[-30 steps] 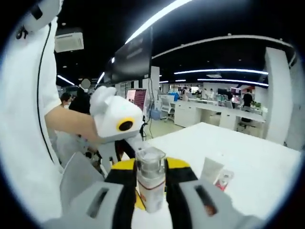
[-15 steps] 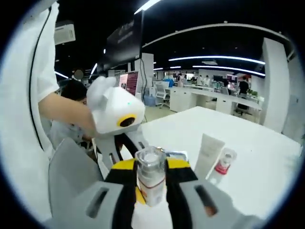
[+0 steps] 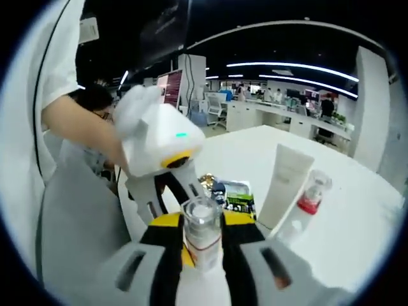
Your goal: Arrange the skincare products in the storage area until every visible bottle or jar stands upright without overlapping.
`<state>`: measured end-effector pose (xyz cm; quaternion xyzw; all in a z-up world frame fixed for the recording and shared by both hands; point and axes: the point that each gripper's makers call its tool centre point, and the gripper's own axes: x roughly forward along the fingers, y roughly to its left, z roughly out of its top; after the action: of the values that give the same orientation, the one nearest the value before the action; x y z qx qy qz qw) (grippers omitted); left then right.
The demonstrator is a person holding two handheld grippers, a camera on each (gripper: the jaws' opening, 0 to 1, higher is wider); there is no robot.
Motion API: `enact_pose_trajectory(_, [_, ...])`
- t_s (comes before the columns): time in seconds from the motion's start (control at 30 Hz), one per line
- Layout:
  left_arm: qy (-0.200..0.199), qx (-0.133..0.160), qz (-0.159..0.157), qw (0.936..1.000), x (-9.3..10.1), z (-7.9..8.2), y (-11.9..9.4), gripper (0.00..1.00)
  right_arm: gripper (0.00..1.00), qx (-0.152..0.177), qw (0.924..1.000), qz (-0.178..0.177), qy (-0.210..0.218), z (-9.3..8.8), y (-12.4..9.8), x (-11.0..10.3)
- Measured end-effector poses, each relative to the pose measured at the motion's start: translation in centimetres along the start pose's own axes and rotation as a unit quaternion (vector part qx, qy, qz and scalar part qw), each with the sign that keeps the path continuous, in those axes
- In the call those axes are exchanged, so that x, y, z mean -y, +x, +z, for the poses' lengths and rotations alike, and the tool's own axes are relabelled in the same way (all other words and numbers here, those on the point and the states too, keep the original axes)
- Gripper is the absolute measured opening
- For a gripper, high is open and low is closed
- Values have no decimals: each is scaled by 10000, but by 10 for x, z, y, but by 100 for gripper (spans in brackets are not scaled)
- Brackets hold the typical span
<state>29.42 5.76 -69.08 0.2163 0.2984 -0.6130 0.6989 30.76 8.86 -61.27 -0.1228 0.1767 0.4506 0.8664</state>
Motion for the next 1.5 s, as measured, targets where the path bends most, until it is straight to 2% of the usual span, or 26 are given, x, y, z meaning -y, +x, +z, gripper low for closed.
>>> enact_pose_trajectory(0.27, [136, -109, 52, 9998, -10, -9, 10, 17, 22, -52, 9999, -63, 113, -12, 5, 7])
enact_pose_trajectory(0.67, [339, -238, -64, 9991, -17, -16, 23, 17, 22, -191, 9996, -109, 168, -27, 11, 16])
enact_pose_trajectory(1.2, [502, -374, -150, 9979, -23, -22, 33, 17, 22, -334, 9992, -144, 153, -39, 16, 22])
enact_pose_trajectory(1.5, [610, -296, -233, 9974, -25, -20, 33, 17, 23, -370, 9990, -203, 130, -41, 17, 26])
